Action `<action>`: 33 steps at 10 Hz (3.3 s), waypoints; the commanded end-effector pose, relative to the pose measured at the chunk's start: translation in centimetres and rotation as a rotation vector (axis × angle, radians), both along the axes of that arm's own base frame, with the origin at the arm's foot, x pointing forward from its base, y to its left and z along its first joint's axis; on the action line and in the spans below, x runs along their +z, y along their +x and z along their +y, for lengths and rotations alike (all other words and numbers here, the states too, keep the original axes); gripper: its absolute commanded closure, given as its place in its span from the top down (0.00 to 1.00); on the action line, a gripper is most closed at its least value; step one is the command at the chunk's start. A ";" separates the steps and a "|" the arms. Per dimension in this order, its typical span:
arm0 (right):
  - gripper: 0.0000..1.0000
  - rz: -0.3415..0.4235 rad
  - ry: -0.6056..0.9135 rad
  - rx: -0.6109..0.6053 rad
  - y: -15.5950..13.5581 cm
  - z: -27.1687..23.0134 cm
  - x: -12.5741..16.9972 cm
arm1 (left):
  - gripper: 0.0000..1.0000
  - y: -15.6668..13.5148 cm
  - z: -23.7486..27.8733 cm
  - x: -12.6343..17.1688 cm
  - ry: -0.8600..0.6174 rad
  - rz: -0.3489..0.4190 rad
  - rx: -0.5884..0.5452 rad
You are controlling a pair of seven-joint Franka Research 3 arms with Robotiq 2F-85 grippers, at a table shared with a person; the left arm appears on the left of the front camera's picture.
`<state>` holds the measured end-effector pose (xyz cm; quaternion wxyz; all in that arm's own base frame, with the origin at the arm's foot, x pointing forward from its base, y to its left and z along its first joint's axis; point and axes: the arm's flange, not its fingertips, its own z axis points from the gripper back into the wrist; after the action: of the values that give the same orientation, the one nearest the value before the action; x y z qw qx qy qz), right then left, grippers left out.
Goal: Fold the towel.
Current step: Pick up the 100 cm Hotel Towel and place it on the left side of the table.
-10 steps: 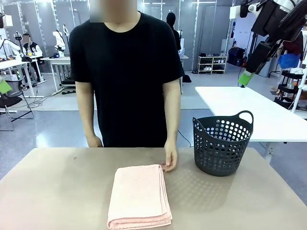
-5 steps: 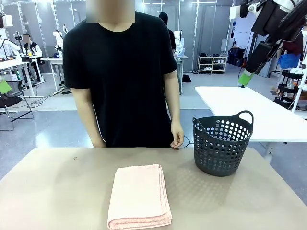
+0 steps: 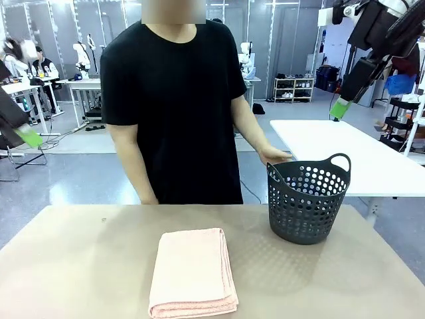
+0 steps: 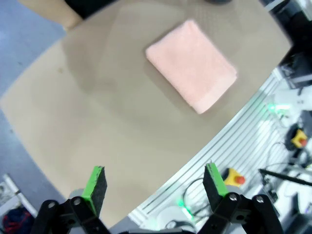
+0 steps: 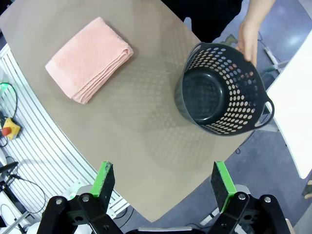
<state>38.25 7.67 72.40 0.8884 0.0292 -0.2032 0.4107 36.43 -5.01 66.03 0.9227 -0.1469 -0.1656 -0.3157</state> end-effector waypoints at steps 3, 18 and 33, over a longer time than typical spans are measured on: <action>1.00 0.002 -0.007 -0.009 0.0 -0.1 0.0 | 1.00 0.7 -6.1 -12.1 -0.228 0.019 0.089; 1.00 0.002 -0.007 -0.009 0.0 -0.1 0.0 | 1.00 5.4 -13.8 -37.8 -0.714 0.280 0.297; 1.00 0.002 -0.007 -0.009 0.0 -0.1 0.0 | 0.00 6.7 -14.8 -41.1 -0.766 0.372 0.313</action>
<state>38.25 7.66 72.39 0.8879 0.0303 -0.2033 0.4117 42.61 -19.45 25.36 0.8605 -0.4949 -0.1076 -0.0550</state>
